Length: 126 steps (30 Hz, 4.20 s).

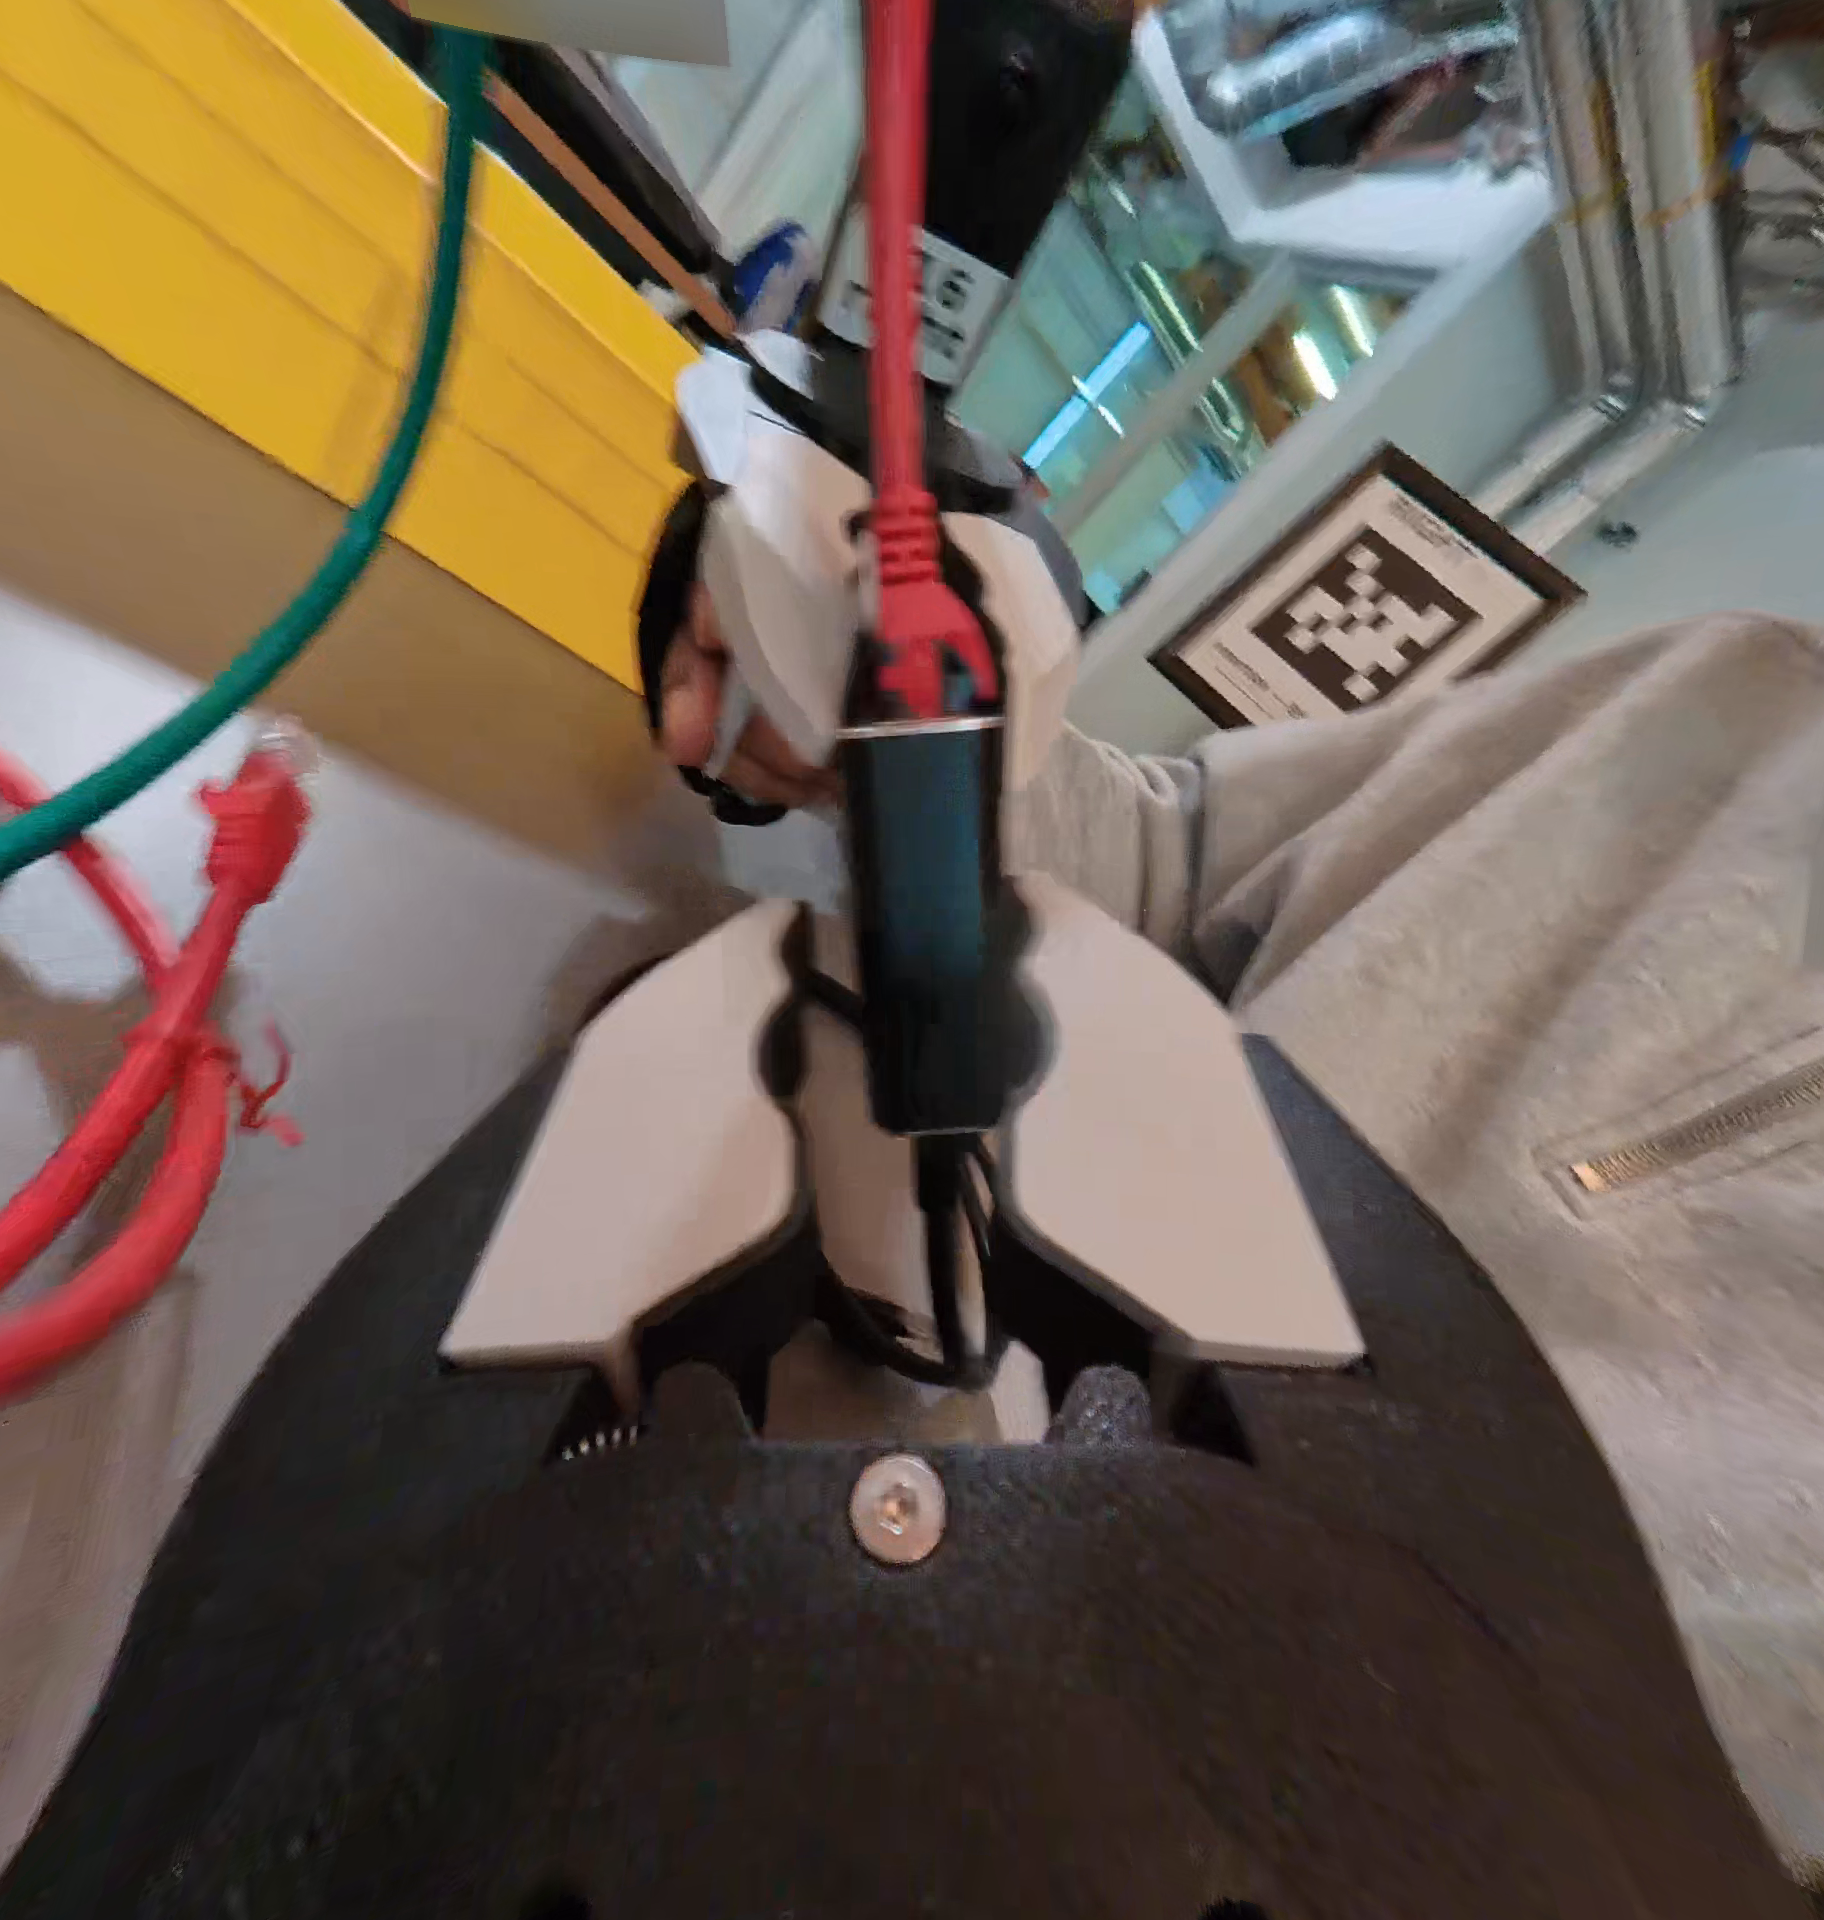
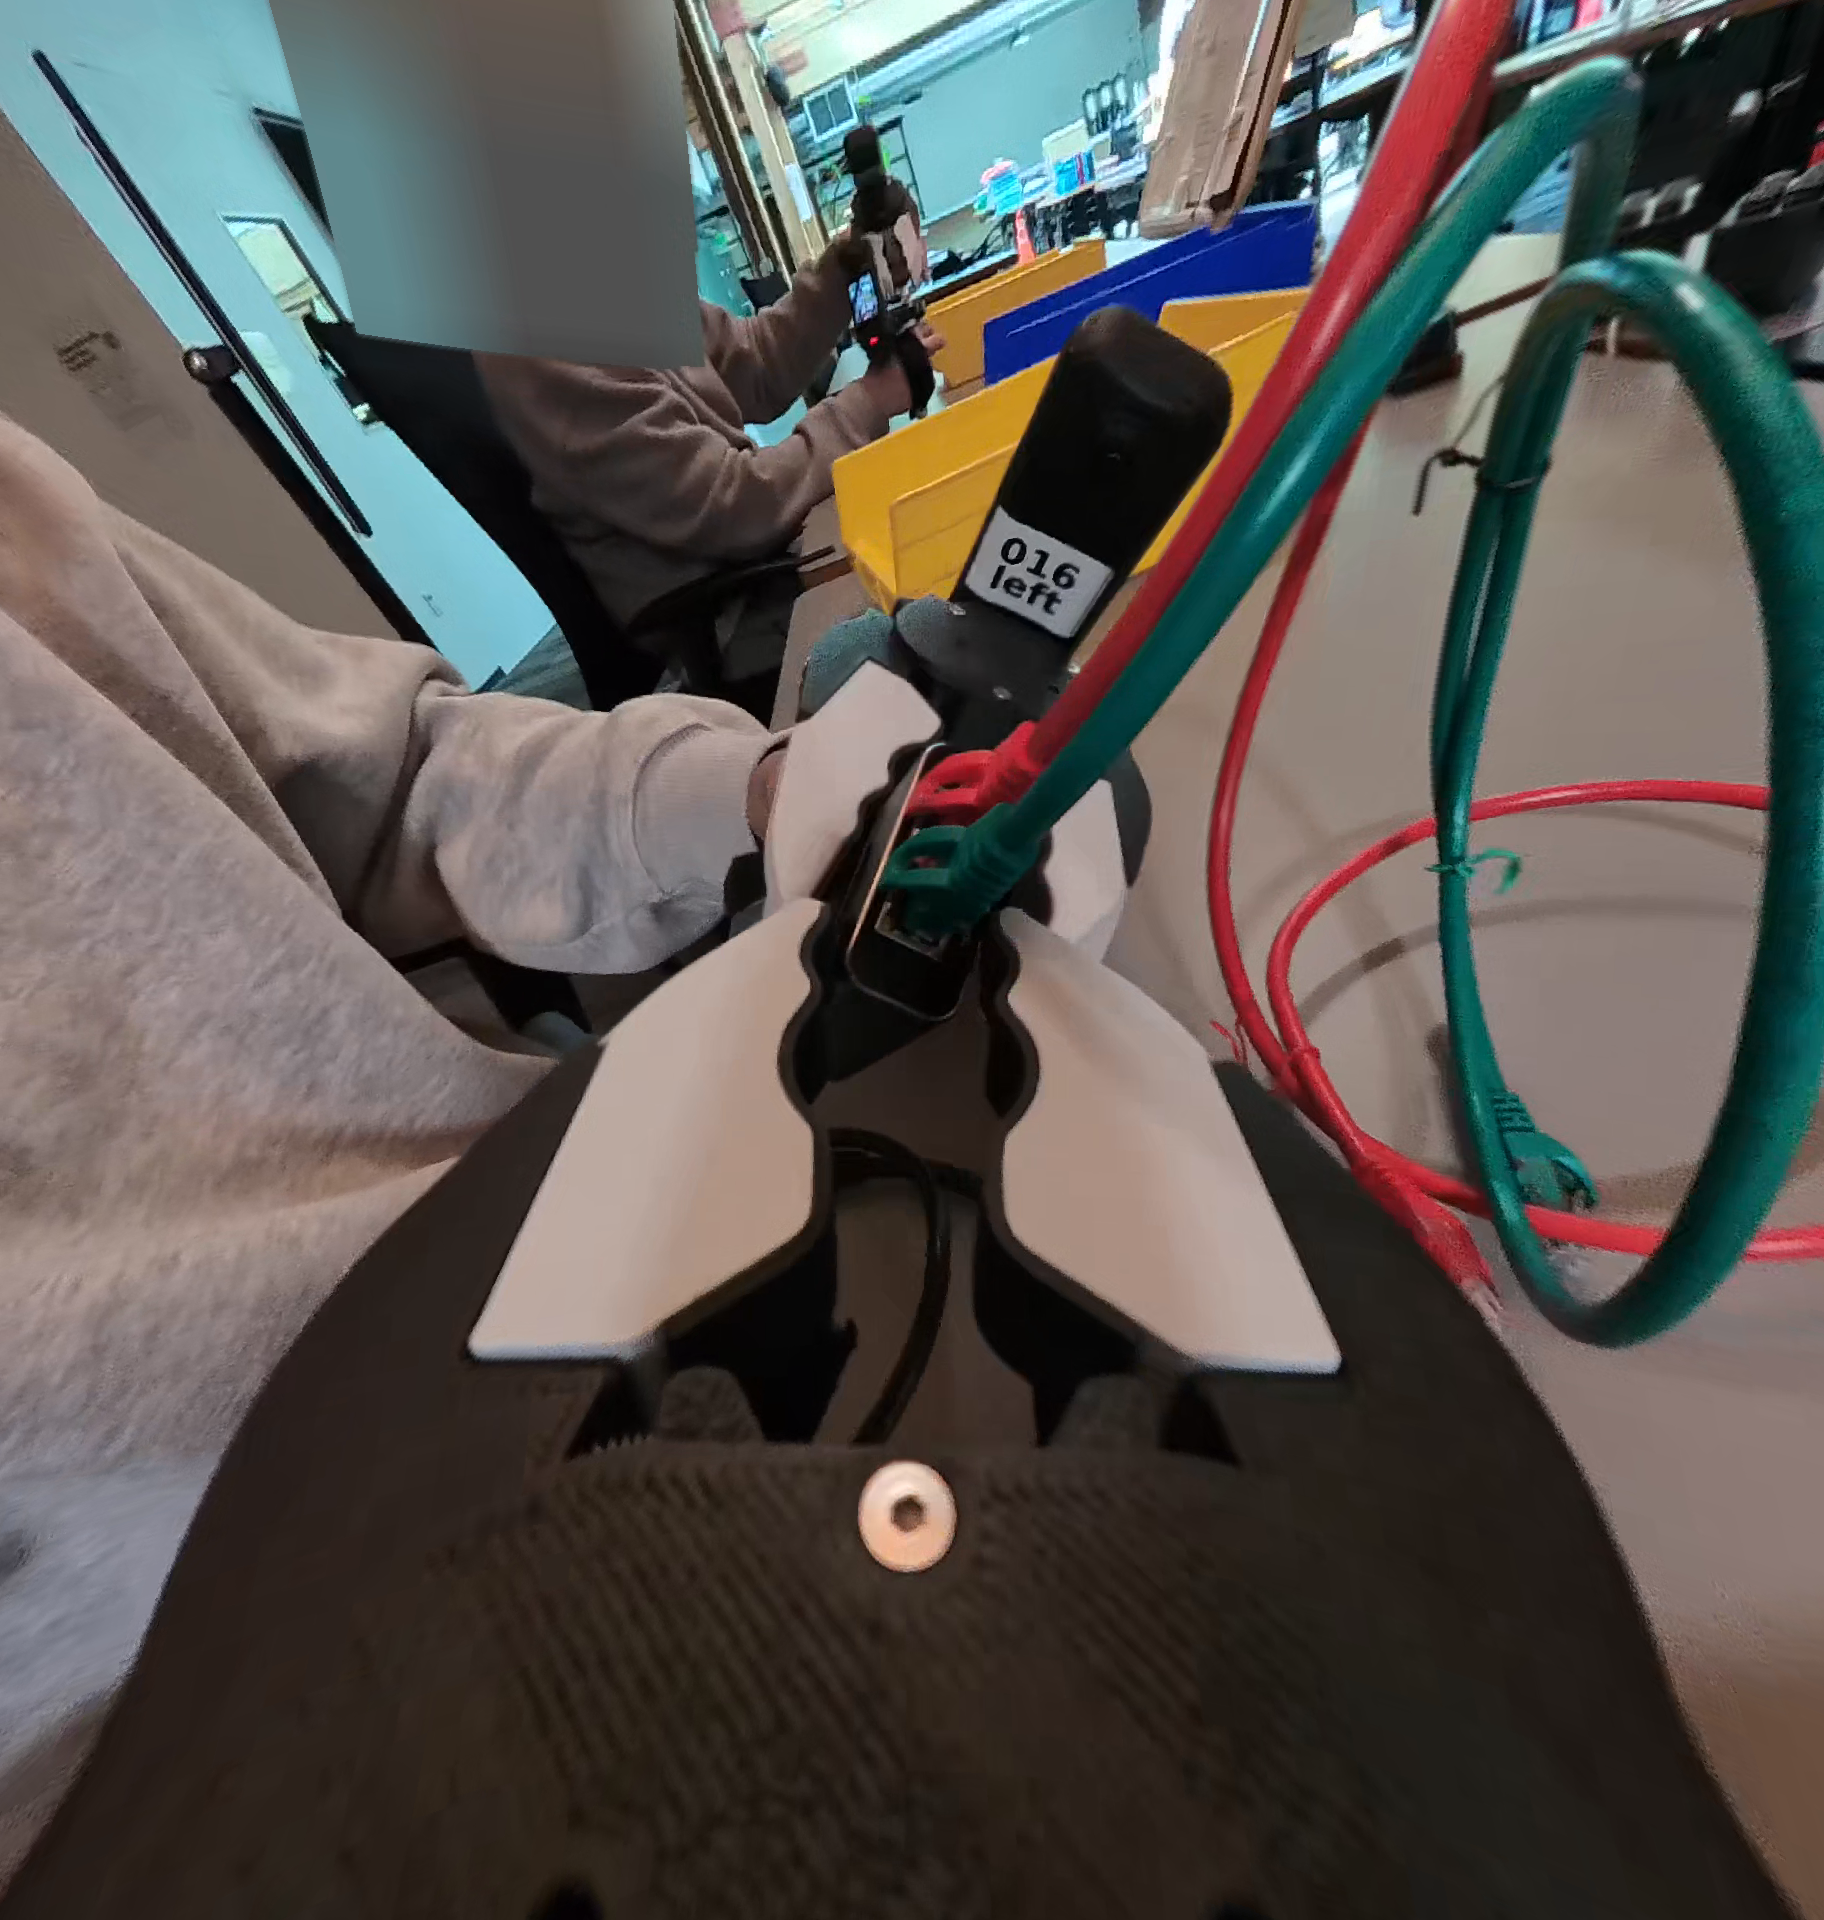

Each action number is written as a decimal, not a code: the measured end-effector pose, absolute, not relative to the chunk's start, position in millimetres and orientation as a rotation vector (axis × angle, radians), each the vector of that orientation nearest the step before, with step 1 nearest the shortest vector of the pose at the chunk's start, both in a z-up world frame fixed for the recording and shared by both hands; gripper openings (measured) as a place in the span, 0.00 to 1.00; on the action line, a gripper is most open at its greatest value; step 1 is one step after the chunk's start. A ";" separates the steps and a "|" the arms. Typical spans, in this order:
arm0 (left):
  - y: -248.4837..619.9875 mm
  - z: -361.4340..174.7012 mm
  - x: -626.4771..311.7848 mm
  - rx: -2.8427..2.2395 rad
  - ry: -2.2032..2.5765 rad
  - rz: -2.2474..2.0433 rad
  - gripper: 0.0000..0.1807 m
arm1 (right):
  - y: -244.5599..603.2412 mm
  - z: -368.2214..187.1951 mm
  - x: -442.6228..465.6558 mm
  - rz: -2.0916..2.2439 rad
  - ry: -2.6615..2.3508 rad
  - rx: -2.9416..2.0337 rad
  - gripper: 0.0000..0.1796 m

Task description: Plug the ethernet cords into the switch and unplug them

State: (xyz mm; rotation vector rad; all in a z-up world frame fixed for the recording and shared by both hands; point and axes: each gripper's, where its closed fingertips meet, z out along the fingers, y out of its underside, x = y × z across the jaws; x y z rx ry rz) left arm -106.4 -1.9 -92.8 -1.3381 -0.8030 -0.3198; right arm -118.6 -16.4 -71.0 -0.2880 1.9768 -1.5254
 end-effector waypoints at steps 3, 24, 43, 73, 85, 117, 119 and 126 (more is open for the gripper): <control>-5.4 -92.0 -107.0 -1.356 -0.806 -0.298 0.15 | -20.6 -72.1 -121.6 -1.564 1.984 -0.244 0.15; -79.3 -57.6 -135.1 -0.909 -0.893 0.143 0.14 | -55.5 -72.6 -126.2 -1.952 2.063 0.014 0.27; -43.9 -69.1 -131.1 -1.147 -0.833 0.165 0.14 | -49.1 -88.2 -118.5 -1.727 2.076 -0.073 0.09; -45.8 -68.7 -131.5 -1.105 -0.817 0.110 0.19 | -48.4 -96.9 -110.2 -1.561 2.026 -0.003 0.08; -47.6 -70.0 -133.1 -1.092 -0.844 0.073 0.15 | -49.6 -98.6 -112.5 -1.510 2.038 0.084 0.07; -137.7 -45.8 -134.3 -0.769 -1.003 0.217 0.15 | -42.4 -89.1 -126.0 -1.474 1.937 0.199 0.07; -134.4 -47.4 -133.7 -0.778 -0.996 0.200 0.14 | -41.8 -91.3 -139.4 -1.483 1.878 0.285 0.07; -124.7 -57.6 -136.2 -0.819 -0.992 0.156 0.15 | -36.4 -98.8 -185.9 -1.698 2.163 0.317 0.21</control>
